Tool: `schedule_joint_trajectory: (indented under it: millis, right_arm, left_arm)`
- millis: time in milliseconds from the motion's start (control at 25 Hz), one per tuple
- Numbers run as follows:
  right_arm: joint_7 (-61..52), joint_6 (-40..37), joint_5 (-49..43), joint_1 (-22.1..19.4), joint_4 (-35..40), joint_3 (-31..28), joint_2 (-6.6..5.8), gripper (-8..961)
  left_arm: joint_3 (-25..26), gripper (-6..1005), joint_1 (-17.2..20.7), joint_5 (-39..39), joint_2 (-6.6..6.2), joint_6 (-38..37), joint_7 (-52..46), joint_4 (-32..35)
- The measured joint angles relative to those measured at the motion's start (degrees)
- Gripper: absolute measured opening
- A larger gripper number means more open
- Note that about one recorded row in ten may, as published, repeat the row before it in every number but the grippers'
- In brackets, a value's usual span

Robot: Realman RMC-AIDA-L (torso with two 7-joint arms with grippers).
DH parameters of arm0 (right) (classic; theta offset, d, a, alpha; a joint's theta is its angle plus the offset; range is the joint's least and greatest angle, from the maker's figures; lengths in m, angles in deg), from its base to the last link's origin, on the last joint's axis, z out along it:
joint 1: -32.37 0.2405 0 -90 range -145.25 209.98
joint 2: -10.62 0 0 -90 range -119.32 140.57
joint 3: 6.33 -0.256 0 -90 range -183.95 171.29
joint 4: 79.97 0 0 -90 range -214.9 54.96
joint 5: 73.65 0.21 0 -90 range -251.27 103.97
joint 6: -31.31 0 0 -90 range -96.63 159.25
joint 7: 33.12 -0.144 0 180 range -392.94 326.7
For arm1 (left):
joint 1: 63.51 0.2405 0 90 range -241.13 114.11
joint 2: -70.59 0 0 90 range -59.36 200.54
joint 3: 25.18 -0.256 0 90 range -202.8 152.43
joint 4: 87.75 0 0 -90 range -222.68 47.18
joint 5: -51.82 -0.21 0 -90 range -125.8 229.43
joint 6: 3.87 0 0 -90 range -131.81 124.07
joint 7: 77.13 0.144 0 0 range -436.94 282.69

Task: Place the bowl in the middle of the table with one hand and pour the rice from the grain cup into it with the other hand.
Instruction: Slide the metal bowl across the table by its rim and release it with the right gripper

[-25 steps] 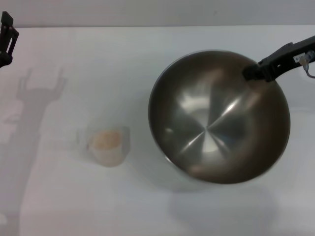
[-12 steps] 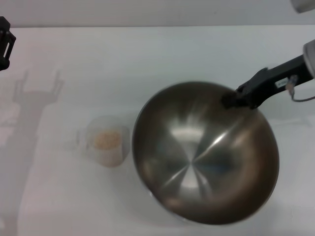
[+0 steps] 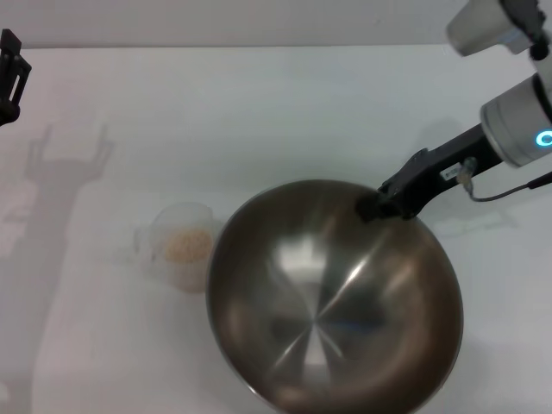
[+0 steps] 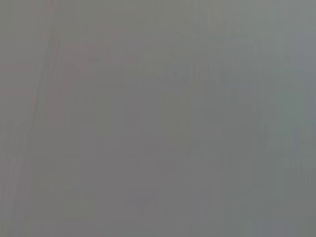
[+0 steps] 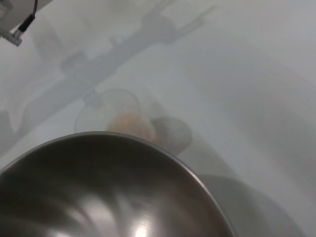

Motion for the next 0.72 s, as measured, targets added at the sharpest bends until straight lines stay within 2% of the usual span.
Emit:
schedule_joint_trajectory:
  millis: [240, 720]
  right_arm:
    - [-0.5, -2.1, -0.2, 0.9, -1.8, 3.0, -0.02, 26]
    - [-2.7, -3.3, -1.6, 1.4, -2.8, 4.2, 0.04, 51]
  left_arm:
    - [-0.1, 779, 0.0, -0.3, 0.07, 0.0, 0.0, -0.1]
    - [-0.7, 776, 0.2, -0.4, 0.09, -0.4, 0.0, -0.6]
